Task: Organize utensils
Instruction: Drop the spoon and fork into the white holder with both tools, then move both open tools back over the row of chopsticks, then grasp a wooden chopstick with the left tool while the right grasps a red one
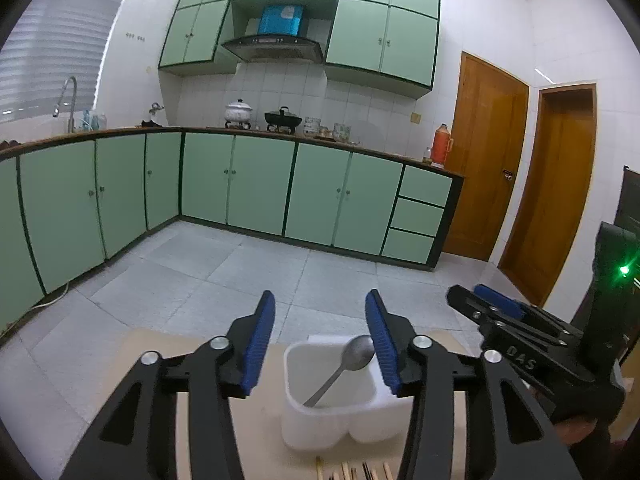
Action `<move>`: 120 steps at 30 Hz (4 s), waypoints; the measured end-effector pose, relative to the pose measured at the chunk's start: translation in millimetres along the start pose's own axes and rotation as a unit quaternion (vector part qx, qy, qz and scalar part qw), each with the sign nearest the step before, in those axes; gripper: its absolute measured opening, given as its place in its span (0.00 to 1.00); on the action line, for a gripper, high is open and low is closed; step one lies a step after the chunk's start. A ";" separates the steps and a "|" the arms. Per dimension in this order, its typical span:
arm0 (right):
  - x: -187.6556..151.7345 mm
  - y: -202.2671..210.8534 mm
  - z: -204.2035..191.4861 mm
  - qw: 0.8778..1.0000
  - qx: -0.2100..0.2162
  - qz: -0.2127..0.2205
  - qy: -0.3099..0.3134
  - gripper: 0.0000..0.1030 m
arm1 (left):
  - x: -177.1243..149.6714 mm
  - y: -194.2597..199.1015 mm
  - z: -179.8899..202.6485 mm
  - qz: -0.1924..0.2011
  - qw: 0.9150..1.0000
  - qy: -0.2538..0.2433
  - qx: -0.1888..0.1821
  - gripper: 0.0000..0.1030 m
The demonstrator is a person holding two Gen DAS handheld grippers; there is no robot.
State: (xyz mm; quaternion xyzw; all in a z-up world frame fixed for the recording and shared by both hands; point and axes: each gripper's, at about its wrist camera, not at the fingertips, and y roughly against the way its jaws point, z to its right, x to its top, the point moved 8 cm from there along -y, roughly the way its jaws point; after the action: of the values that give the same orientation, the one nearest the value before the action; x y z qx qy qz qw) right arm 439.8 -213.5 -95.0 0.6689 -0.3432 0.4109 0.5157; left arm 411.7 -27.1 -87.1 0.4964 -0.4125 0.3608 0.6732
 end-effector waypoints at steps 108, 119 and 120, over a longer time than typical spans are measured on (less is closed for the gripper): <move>-277.1 167.4 -62.4 0.980 -0.026 -0.195 0.030 0.28 | -260.3 125.9 22.6 -0.249 0.967 -0.036 0.035 0.38; -275.6 161.1 -62.4 0.981 -0.044 -0.186 0.028 0.05 | -259.8 122.3 23.9 -0.226 0.971 -0.038 0.064 0.21; -275.2 160.8 -62.1 0.981 -0.044 -0.185 0.027 0.05 | -259.6 122.2 24.8 -0.225 0.971 -0.039 0.065 0.16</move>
State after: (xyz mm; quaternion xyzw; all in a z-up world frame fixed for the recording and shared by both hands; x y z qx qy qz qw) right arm 168.3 -180.8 -269.9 0.6865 -0.2172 0.3104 0.6206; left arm 193.7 -40.7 -274.8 0.6328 -0.2918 0.2063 0.6869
